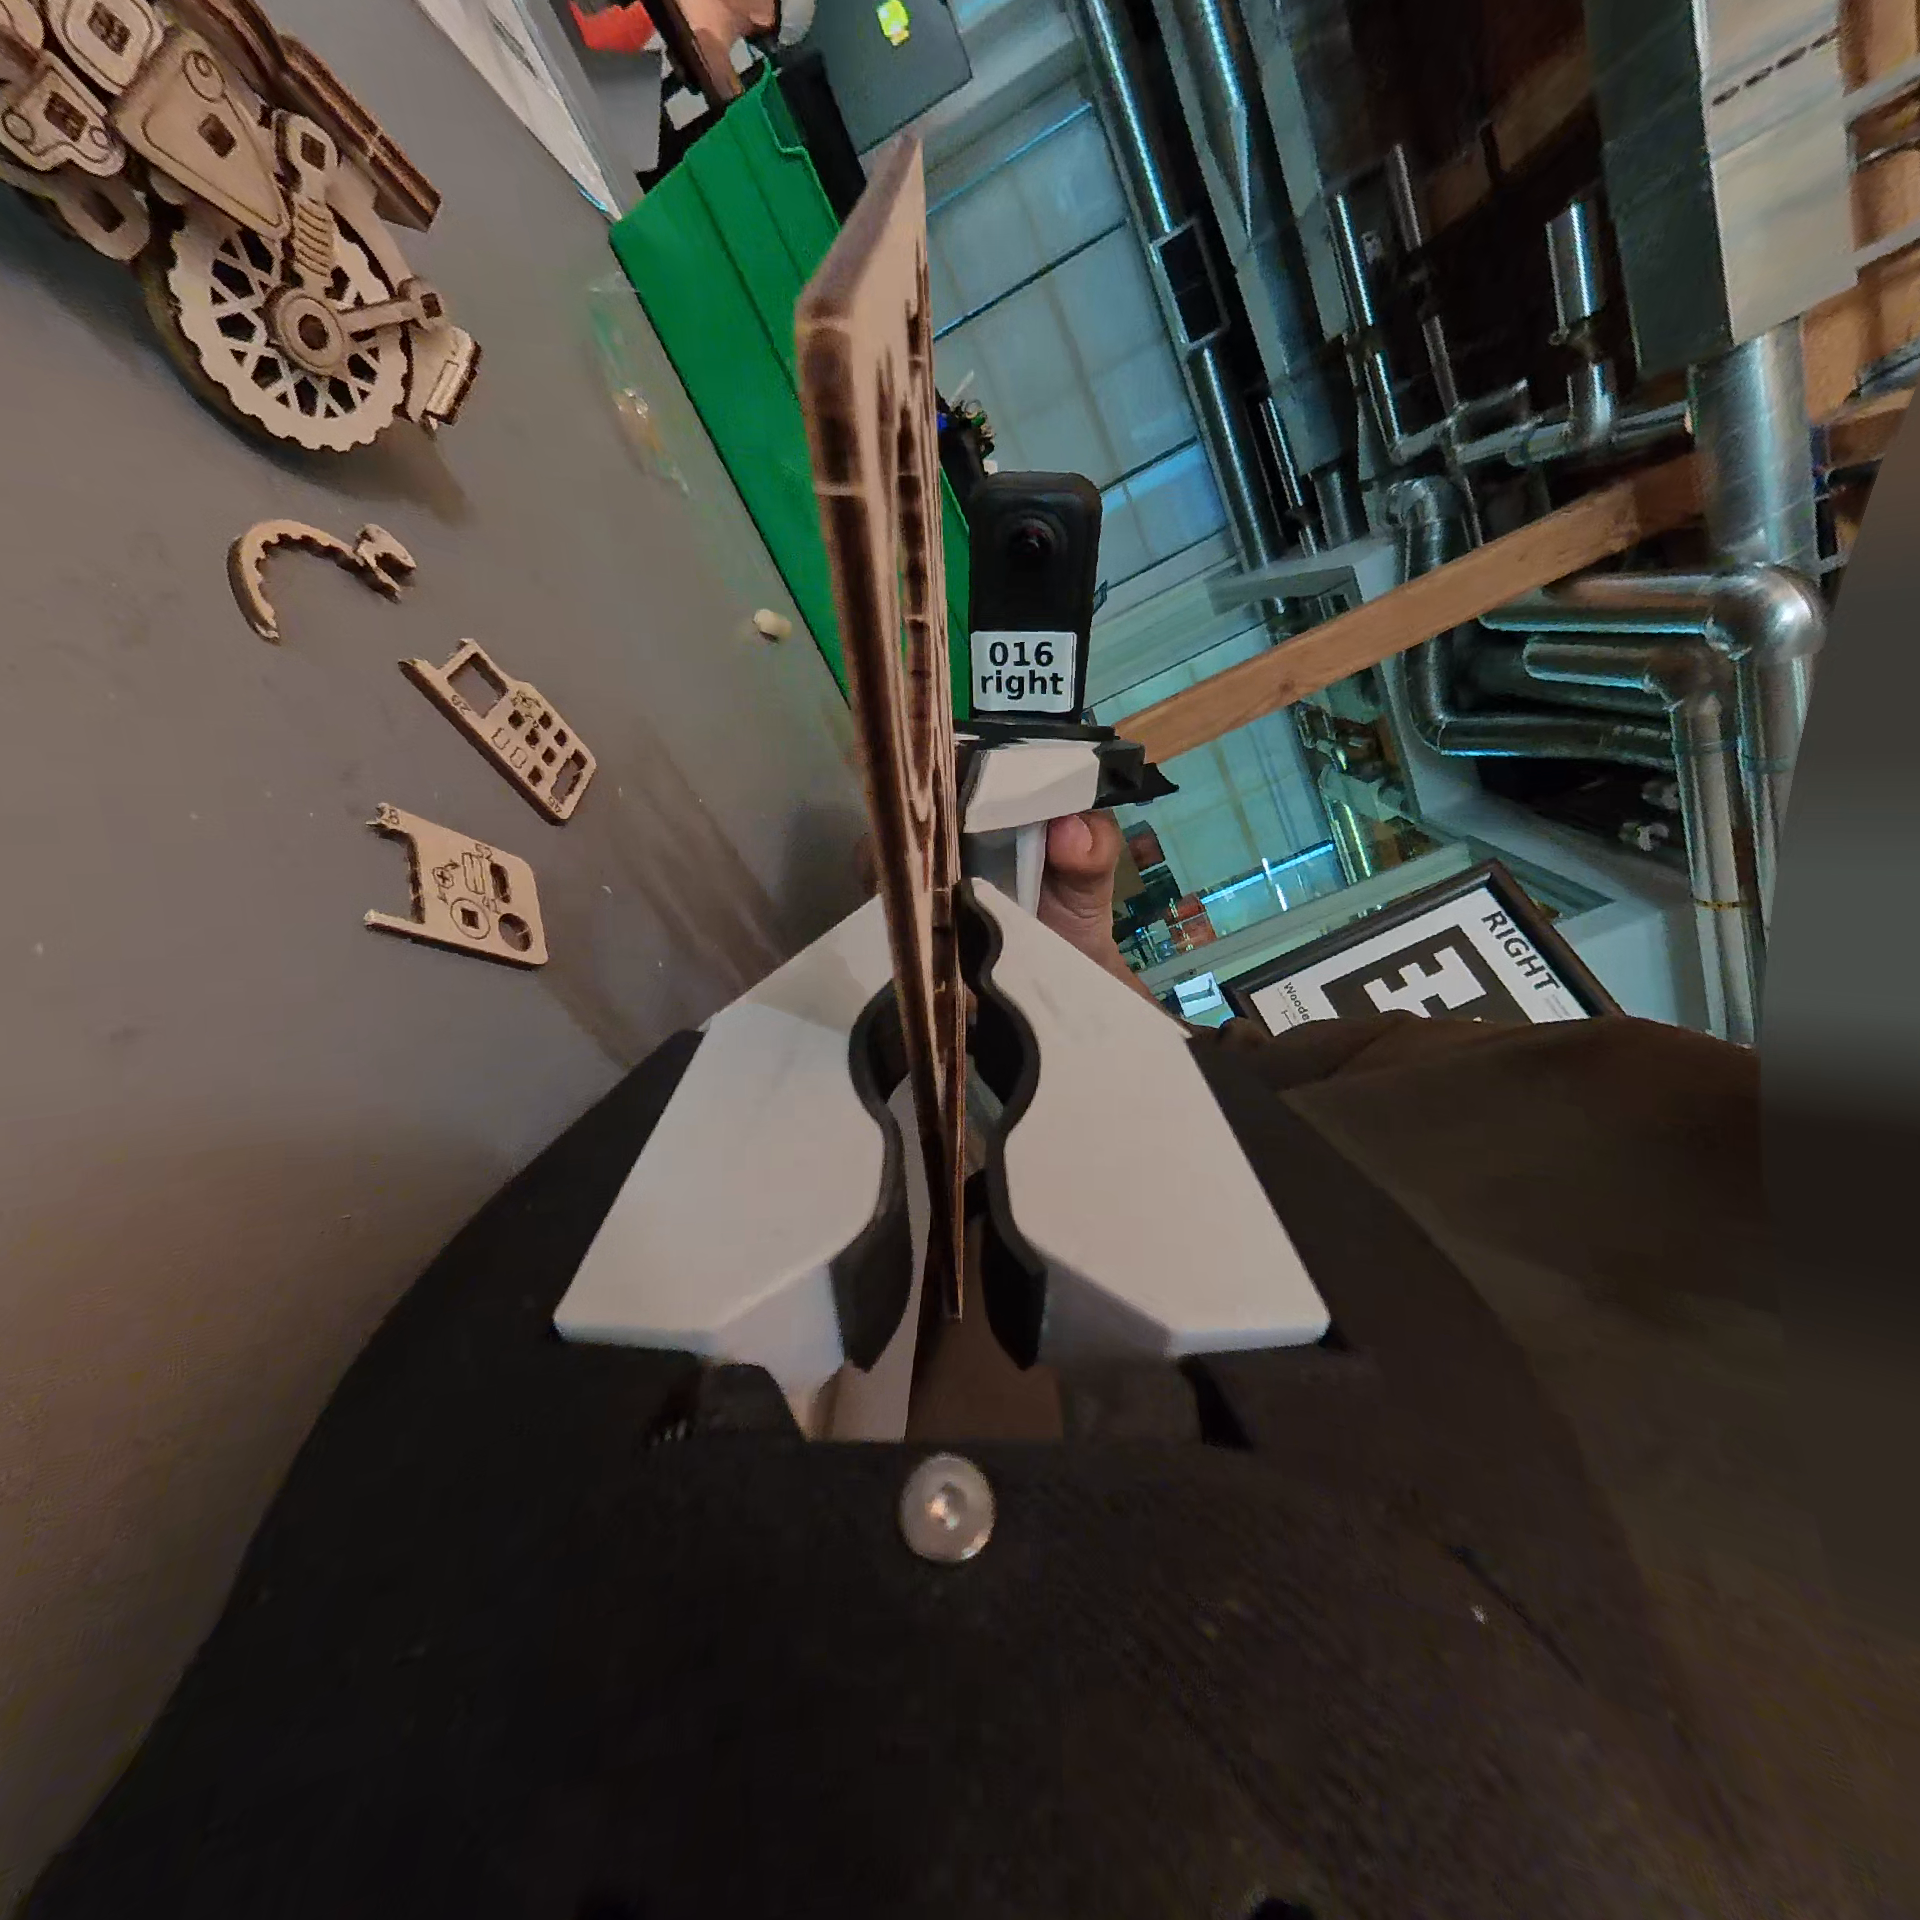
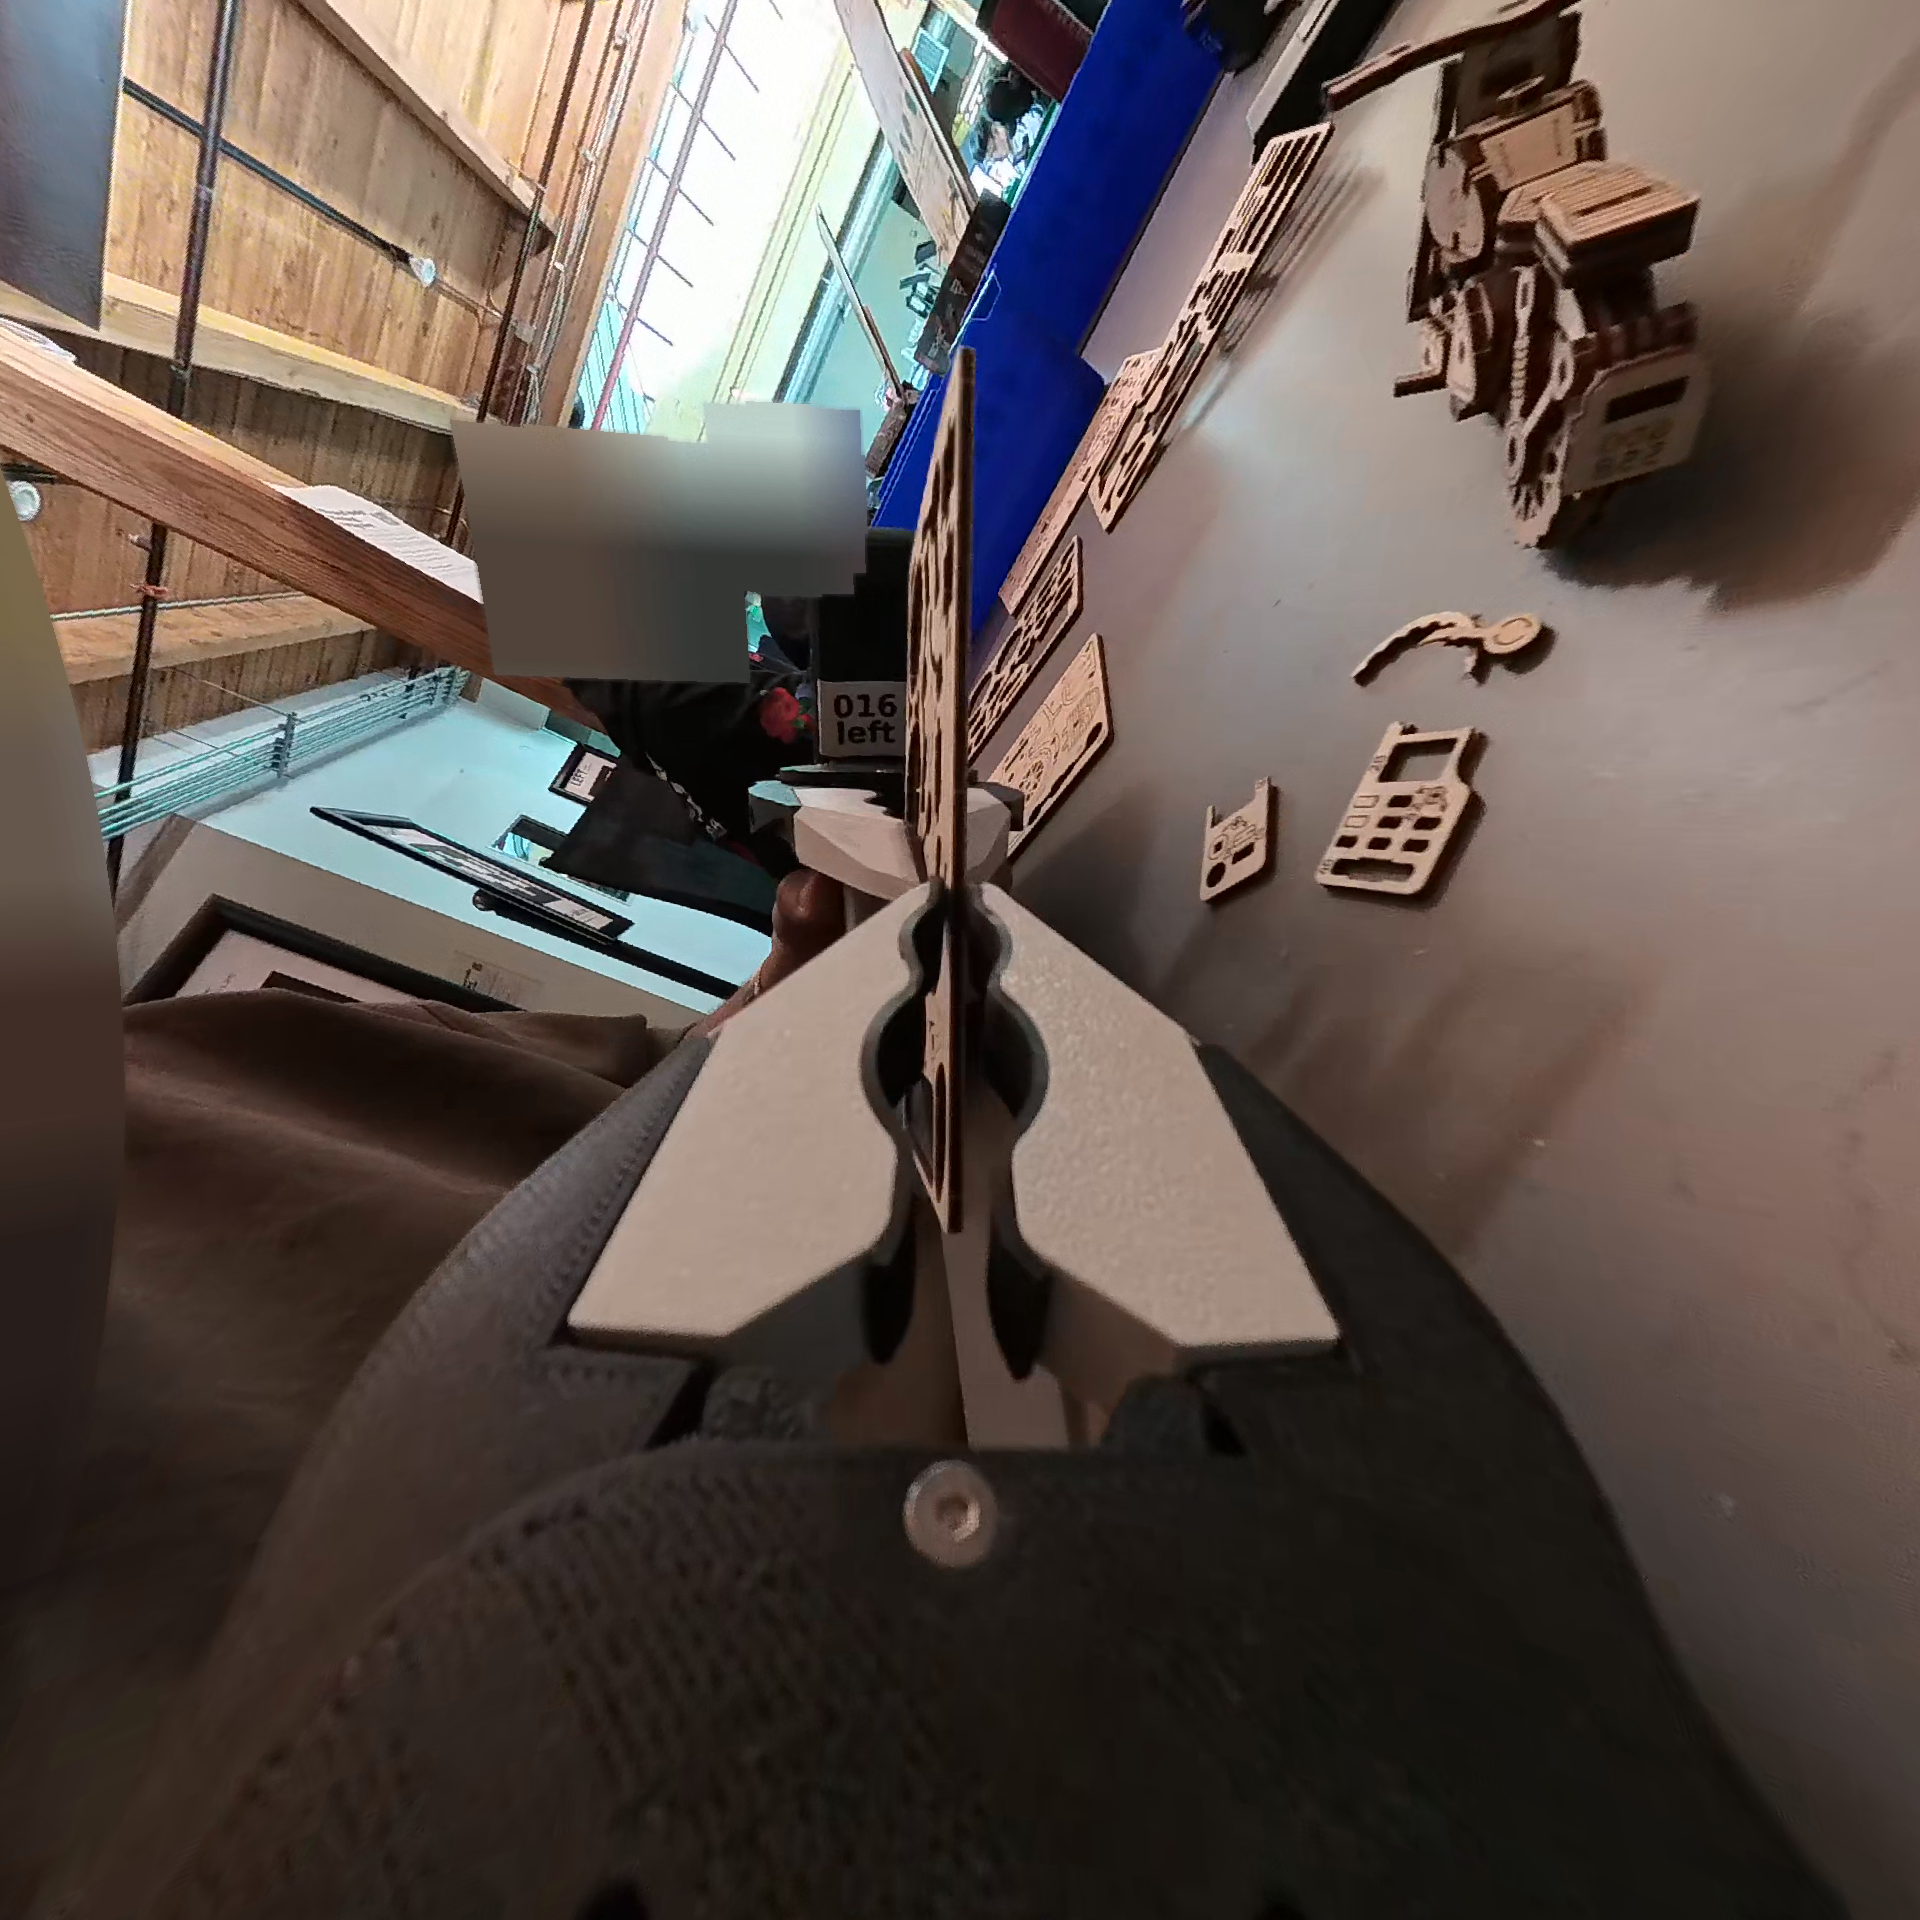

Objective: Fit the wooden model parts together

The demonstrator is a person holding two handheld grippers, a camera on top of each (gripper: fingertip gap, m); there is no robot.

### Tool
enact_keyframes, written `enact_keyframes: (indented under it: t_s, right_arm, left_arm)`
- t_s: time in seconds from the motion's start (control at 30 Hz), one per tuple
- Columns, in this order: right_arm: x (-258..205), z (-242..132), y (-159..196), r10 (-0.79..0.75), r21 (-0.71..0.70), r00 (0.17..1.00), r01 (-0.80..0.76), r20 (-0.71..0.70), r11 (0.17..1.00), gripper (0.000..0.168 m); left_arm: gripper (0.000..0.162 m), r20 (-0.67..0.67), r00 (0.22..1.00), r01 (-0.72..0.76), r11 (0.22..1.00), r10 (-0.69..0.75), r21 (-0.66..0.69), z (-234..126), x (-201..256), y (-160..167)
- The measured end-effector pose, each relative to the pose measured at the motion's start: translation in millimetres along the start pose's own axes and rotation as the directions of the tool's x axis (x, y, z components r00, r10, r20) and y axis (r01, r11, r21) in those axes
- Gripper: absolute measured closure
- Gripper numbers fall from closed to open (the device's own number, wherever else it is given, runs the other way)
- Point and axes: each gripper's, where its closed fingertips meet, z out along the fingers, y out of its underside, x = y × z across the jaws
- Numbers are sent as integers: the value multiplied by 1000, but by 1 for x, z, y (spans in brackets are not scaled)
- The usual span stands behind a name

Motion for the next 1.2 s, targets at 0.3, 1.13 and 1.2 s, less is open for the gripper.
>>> enact_keyframes:
  t_s: [0.3, 1.13, 1.2]
  right_arm:
    - [4, -3, 3, -44, -24, 999, 44, -19, 999, 161]
    - [-1, -1, 16, -83, -94, 997, 82, -6, 992, 147]
    - [-1, -1, 16, -83, -97, 997, 82, -8, 992, 147]
  left_arm:
    - [162, 12, 1000, -14, 1000, 14, -1, 1, 0, 1]
    - [162, 286, 933, -335, 818, 219, 467, -56, 14, -69]
    - [162, 294, 927, -351, 815, 232, 461, -56, 15, -69]
